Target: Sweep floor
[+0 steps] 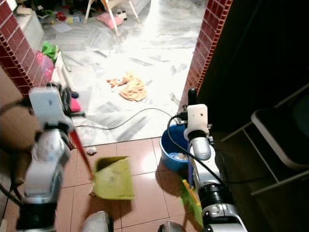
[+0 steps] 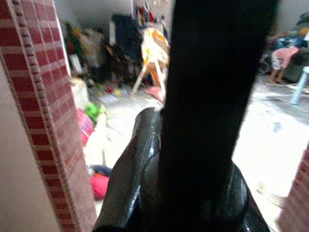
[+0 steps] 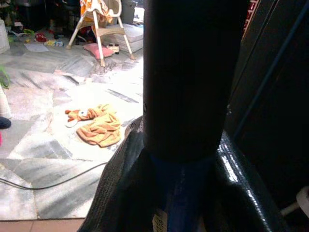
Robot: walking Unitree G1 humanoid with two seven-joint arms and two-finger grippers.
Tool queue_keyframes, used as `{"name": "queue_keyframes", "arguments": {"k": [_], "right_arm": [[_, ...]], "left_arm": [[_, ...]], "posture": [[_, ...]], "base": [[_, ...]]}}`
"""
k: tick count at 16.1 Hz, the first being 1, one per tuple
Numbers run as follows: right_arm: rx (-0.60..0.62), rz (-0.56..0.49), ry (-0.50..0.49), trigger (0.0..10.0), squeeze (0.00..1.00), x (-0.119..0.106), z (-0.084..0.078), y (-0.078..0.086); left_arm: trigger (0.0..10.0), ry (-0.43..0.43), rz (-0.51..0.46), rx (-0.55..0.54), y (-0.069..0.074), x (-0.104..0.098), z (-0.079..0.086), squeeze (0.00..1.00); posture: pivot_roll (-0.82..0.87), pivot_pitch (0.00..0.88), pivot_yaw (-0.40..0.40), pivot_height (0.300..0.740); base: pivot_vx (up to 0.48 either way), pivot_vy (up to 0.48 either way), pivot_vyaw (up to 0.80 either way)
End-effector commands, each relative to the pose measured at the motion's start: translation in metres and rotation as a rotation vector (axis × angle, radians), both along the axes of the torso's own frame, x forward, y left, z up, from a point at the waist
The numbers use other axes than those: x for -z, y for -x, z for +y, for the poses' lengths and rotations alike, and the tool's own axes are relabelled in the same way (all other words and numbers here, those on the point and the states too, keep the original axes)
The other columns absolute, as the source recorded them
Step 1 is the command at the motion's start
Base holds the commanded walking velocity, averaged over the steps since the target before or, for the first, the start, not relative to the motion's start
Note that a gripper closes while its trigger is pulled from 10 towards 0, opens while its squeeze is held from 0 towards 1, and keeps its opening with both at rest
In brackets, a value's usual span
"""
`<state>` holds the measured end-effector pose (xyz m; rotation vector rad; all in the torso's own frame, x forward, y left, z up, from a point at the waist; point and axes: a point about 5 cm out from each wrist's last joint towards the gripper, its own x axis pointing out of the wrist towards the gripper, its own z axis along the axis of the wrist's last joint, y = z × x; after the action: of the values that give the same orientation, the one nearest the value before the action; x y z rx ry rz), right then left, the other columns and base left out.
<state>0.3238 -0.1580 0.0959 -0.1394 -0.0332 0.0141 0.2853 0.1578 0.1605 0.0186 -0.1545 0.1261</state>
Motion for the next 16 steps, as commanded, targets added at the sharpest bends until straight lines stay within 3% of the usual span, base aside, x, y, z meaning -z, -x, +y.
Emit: {"name": "queue_keyframes", "arguments": {"k": [1, 2, 4, 8, 12, 15, 16], "right_arm": [[0.01, -0.016, -0.008, 10.0, 0.0, -0.006, 0.001, 0.0], [-0.004, -0.027, 0.035, 10.0, 0.0, -0.008, 0.005, -0.001], [-0.018, -0.031, 0.002, 10.0, 0.0, -0.011, 0.013, -0.003], [-0.078, -0.046, -0.017, 10.0, 0.0, -0.017, 0.019, -0.005], [-0.089, -0.096, 0.018, 10.0, 0.0, -0.028, 0.024, -0.009], [-0.097, -0.141, 0.023, 10.0, 0.0, -0.039, 0.029, -0.012], [-0.099, -0.146, 0.018, 10.0, 0.0, -0.04, 0.03, -0.012]], "left_arm": [[10.0, 0.007, -0.011, 0.045, 0.003, 0.001, -0.006, 0.0], [10.0, -0.02, 0.002, 0.029, 0.006, 0.008, -0.005, 0.0], [10.0, -0.064, -0.005, -0.002, 0.009, 0.014, 0.0, 0.0], [10.0, -0.098, -0.014, -0.003, 0.005, 0.005, -0.002, 0.0], [10.0, -0.107, -0.101, 0.003, 0.001, -0.021, -0.005, 0.0], [10.0, -0.11, -0.223, -0.01, -0.003, -0.058, -0.007, 0.0], [10.0, -0.148, -0.247, -0.028, -0.004, -0.064, -0.006, 0.0]], "posture": [[0.03, 0.011, -0.039, 0.74], [0.03, 0.018, -0.037, 0.74], [0.02, 0.016, -0.037, 0.74], [0.02, 0.018, -0.05, 0.74], [0.05, 0.028, -0.062, 0.74], [0.05, 0.032, -0.058, 0.74], [0.05, 0.032, -0.051, 0.74]], "base": [[0.0, 0.0, 0.0], [0.0, 0.0, 0.0], [0.0, 0.0, 0.0], [0.0, 0.0, 0.0], [0.0, 0.0, 0.6], [0.0, 0.0, 0.8], [0.0, 0.0, 0.8]]}}
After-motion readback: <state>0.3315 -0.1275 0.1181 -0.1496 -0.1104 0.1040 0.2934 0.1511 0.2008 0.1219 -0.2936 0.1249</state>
